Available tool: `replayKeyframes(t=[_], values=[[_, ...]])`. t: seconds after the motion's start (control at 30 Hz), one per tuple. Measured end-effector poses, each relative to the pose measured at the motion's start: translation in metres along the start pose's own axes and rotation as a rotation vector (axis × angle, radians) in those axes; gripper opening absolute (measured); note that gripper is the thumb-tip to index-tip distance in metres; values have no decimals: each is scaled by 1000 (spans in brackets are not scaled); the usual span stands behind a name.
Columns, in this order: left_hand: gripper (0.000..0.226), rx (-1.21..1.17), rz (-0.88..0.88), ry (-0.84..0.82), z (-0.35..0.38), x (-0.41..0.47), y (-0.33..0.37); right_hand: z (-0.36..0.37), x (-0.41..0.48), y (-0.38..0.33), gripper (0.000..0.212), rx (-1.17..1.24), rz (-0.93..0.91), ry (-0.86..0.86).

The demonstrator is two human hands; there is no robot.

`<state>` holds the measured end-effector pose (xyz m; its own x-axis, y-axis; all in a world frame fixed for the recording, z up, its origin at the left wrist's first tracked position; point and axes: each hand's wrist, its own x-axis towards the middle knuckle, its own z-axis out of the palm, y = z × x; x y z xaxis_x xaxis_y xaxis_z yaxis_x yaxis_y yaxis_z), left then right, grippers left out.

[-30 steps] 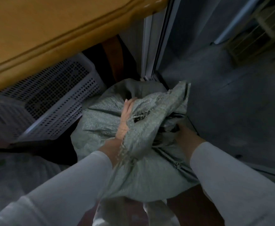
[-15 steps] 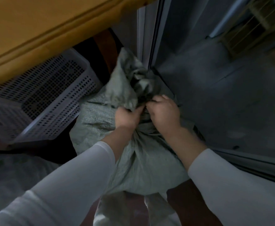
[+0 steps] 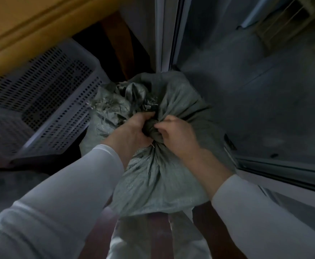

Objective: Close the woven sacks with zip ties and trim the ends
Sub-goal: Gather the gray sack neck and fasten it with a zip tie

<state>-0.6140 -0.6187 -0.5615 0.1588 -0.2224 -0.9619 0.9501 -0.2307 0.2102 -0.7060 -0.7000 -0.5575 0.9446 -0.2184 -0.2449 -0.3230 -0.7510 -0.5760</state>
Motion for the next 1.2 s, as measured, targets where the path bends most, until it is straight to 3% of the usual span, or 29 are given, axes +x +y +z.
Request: replayKeyframes(t=[0.13, 0.23, 0.33, 0.43, 0.6, 0.73, 1.0, 1.2], values=[[35, -39, -27, 49, 0, 9, -5, 2, 2, 4, 33, -31, -54, -249], [38, -56, -28, 35, -1, 13, -5, 5, 6, 5, 51, -87, -90, -332], [40, -50, -22, -26, -2, 12, -4, 6, 9, 3, 45, -206, -105, -243], [39, -58, -45, -13, -7, 13, -3, 7, 9, 3, 34, -165, -136, -170], [38, -64, -71, -15, -13, 13, -3, 8, 12, -1, 39, -234, -192, -163], [37, -72, -68, 1, -13, 16, 1, 14, 10, 3, 38, -209, -203, -48], [39, -78, -88, -13, -13, 14, 3, 11, 12, 13, 45, -91, -310, -140], [37, -108, -114, 49, -9, 13, 3, 11, 29, 10, 36, -306, -460, -148]])
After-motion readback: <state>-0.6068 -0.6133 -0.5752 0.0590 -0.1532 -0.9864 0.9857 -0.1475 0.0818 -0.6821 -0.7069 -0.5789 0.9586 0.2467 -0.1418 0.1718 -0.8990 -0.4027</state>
